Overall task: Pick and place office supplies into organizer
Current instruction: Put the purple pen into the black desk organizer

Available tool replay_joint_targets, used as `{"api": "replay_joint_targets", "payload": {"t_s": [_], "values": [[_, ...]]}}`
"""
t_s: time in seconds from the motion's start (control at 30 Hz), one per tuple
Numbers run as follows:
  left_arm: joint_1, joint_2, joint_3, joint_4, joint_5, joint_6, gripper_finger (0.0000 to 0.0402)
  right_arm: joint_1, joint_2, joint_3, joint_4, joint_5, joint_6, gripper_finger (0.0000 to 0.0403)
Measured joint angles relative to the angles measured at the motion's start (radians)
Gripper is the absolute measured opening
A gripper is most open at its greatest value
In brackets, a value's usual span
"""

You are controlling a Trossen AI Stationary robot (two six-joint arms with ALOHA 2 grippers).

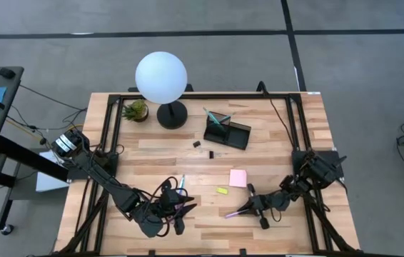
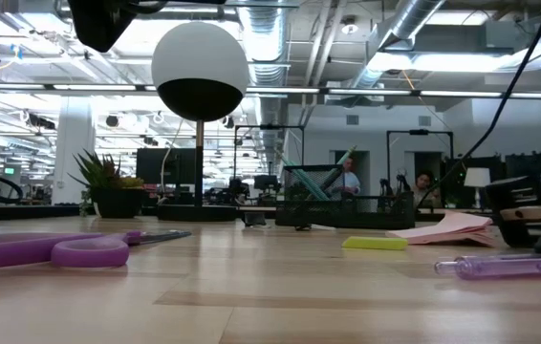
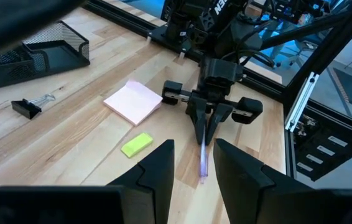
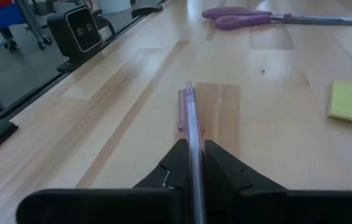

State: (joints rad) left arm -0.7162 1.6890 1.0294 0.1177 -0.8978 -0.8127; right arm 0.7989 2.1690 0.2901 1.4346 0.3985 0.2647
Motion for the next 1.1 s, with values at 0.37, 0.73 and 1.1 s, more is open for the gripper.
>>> {"api": "replay_joint_targets", "payload": {"t_s": [0.37,0.73,1.1], "values": [[0.008,0.0,0.0,-0.004,0.003,0.003,0.0107,-0.036,0.005,-0.005,0.021,0.033,-0.102,0.0029],[0.141,0.045,0.002,0.034,0.179,0.123,0.0107,-0.062,0.014,-0.009,0.089,0.039,-0.183,0.0029],[0.249,0.352,0.142,0.235,0.454,0.243,0.0107,-0.07,0.015,-0.006,0.122,0.049,-0.211,0.0028]]}}
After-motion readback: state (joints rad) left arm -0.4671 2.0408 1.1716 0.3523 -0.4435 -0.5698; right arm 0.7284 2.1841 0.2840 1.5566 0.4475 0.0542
